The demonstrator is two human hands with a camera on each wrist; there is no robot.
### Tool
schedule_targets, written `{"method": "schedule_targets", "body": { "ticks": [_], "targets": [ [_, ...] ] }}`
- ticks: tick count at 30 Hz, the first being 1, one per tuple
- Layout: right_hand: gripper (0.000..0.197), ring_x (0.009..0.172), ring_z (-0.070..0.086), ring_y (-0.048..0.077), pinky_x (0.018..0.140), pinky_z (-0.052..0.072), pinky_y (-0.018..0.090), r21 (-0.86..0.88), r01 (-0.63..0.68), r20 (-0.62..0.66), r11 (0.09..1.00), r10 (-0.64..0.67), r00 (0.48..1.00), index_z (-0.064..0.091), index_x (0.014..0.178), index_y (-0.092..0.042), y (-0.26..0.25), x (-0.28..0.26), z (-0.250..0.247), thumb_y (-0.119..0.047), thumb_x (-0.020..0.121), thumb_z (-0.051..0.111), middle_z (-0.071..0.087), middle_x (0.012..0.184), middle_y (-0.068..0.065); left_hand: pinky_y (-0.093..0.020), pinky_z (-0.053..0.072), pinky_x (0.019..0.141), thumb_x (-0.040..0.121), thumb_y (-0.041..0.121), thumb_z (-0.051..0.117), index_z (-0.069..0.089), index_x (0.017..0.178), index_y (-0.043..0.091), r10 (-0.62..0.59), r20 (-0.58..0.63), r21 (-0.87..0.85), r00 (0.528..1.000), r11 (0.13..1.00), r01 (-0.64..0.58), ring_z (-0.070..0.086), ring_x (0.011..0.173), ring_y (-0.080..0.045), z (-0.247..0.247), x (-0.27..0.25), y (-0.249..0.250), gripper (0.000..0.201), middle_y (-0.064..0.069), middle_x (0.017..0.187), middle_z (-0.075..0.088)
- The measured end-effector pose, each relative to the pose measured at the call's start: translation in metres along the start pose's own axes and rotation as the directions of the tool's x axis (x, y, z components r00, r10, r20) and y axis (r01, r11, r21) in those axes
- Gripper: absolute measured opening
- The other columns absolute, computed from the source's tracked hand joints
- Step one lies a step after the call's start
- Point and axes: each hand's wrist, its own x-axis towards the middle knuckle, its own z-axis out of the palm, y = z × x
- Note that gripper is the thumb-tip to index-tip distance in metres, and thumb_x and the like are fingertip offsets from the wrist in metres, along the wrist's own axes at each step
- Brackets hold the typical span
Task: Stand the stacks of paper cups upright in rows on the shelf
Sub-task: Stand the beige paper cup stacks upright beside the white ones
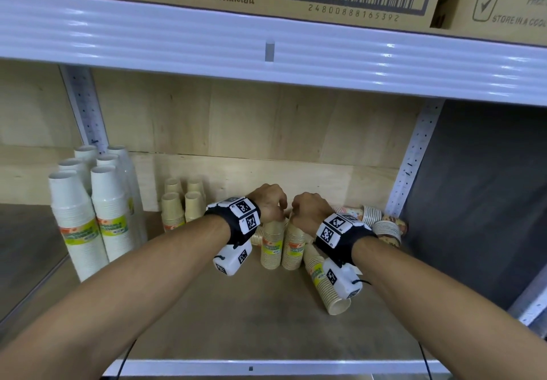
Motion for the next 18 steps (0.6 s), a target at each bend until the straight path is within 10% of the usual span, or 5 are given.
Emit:
{"method": "schedule_targets", "body": {
  "ticks": [7,12,18],
  "targets": [
    [0.020,0.083,0.058,0.023,0.061,0.042,0.025,0.032,-0.014,0.019,0.999,0.013,1.000,0.062,0.090,-0.014,-0.002,0.003,-0.007,-0.023,0.073,0.065,0.062,0.096,0.006,-0.024,0.051,0.074,0.083,0.016,0.072,0.067,0.122,0.013,-0.083,0.117,0.070,0.990,0.995,0.075,0.063,0.101,-0.020,-0.023,-0.010,0.001,0.039,-0.004,0.122,0.063],
    [0.017,0.073,0.056,0.020,0.049,0.035,0.021,0.032,-0.021,0.035,0.999,0.020,0.999,0.056,0.076,-0.014,-0.021,0.004,-0.018,-0.024,0.069,0.068,0.058,0.082,0.004,-0.023,0.054,0.060,0.086,0.008,0.070,0.068,0.119,0.009,-0.152,0.230,0.097,0.961,0.986,0.132,0.056,0.063,-0.011,-0.041,-0.024,-0.009,0.033,-0.004,0.102,0.062],
    [0.029,0.049,0.041,0.014,0.040,0.027,0.018,0.028,-0.021,0.126,0.999,0.017,0.992,0.043,0.060,-0.010,-0.059,0.005,-0.029,-0.013,0.074,0.068,0.042,0.060,0.001,-0.022,0.056,0.064,0.084,0.006,0.070,0.070,0.108,0.003,-0.269,0.252,0.157,0.930,0.959,0.235,0.055,0.059,-0.009,-0.062,-0.047,-0.031,0.024,-0.003,0.088,0.063]
  ]
}}
